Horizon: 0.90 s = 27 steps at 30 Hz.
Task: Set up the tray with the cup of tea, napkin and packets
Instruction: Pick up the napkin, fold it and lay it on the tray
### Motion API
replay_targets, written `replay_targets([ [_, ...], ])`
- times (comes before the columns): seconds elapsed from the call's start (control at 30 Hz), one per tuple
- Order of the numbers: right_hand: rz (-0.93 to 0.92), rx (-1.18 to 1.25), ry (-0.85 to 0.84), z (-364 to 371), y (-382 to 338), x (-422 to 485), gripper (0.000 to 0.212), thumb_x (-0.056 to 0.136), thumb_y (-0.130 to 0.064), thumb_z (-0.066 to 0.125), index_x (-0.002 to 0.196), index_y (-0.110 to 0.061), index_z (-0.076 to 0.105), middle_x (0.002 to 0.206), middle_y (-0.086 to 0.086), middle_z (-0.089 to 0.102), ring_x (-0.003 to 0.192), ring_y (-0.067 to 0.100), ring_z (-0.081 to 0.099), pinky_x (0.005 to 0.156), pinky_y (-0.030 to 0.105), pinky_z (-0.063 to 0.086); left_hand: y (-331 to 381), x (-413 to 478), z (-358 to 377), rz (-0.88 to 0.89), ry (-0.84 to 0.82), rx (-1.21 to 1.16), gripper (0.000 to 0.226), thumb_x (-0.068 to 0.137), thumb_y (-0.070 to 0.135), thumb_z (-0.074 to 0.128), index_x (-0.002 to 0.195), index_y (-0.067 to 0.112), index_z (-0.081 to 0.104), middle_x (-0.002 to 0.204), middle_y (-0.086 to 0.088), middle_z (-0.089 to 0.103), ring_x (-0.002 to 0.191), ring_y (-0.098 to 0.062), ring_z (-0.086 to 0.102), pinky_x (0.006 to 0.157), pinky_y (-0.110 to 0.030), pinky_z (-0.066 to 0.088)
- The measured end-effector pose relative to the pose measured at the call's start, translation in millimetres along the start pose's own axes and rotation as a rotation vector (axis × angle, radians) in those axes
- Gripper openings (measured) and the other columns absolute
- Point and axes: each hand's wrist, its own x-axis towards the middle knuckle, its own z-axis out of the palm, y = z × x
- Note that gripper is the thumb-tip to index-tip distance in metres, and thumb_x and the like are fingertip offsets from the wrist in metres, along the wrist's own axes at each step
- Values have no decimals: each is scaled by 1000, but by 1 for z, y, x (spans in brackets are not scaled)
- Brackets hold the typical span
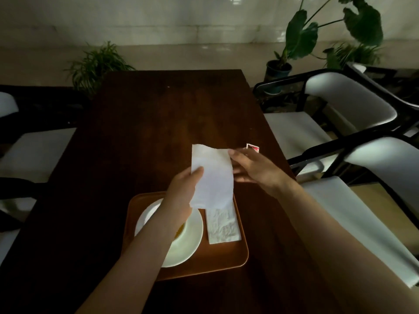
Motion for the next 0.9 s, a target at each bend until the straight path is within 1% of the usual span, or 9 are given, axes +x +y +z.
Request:
replay_targets([
  [0.1, 125, 264, -11, 2, 28, -6, 26, 90, -33, 55, 104, -13, 65, 97, 4, 72, 89, 16, 69, 84, 32, 56, -22, -11, 3, -95, -83, -40, 11, 87, 26, 57, 88, 23, 67, 85, 6, 73, 87, -19, 67, 70, -32, 53],
  [0.23, 119, 236, 173, 6, 57, -2, 9, 86, -15, 61, 78, -15, 64, 81, 2, 68, 72, 11, 65, 66, 20, 55, -63, -20, 9, -201, -126, -23, 31, 89, 24, 54, 118, 15, 56, 118, -9, 64, 108, -28, 60, 95, -47, 48],
  [0.3, 109, 70, 268, 11, 78, 5, 13, 85, -15, 63, 72, -15, 62, 72, 1, 64, 63, 10, 59, 56, 17, 48, -87, -24, 14, -208, 25, 146, 37, 88, 17, 56, 124, 13, 49, 129, -11, 56, 112, -28, 57, 89, -43, 53],
  [0.37, 72, -121, 341, 15, 98, 13, 15, 82, -16, 65, 68, -15, 62, 62, -2, 56, 56, 8, 50, 51, 18, 39, -108, -29, 18, -172, 129, 247, 39, 87, 9, 56, 125, 11, 45, 129, -14, 53, 102, -28, 62, 68, -31, 58],
  [0.47, 22, -269, 370, 22, 118, 25, 11, 82, -18, 66, 84, -8, 69, 66, -5, 58, 58, 6, 50, 48, 13, 36, -134, -35, 19, -48, 211, 368, 41, 87, 5, 55, 126, 12, 43, 121, -16, 58, 90, -25, 68, 56, -19, 56],
  [0.57, -18, -383, 328, 29, 126, 35, 19, 83, -19, 64, 95, -5, 69, 87, 6, 69, 79, 16, 59, 62, 18, 40, -146, -37, 22, 48, 277, 492, 35, 87, 2, 53, 122, 9, 48, 113, -16, 62, 82, -24, 68, 52, -13, 52],
  [0.67, -23, -421, 323, 34, 131, 43, 23, 83, -20, 63, 102, -7, 68, 102, 10, 71, 95, 22, 64, 72, 25, 44, -148, -39, 25, 111, 320, 552, 28, 89, 2, 52, 117, 5, 53, 111, -16, 63, 79, -24, 69, 64, -27, 59],
  [0.77, -35, -433, 323, 36, 136, 49, 26, 84, -21, 62, 107, -9, 66, 108, 10, 70, 98, 21, 64, 79, 29, 51, -147, -38, 26, 133, 333, 604, 29, 89, 3, 51, 118, 5, 53, 118, -16, 63, 97, -29, 66, 84, -45, 57],
  [0.9, -43, -489, 329, 35, 142, 53, 24, 85, -21, 61, 105, -11, 66, 108, 9, 69, 98, 22, 64, 83, 34, 53, -149, -38, 24, 184, 296, 706, 32, 90, 7, 51, 122, 5, 51, 118, -16, 63, 99, -30, 65, 86, -45, 55],
])
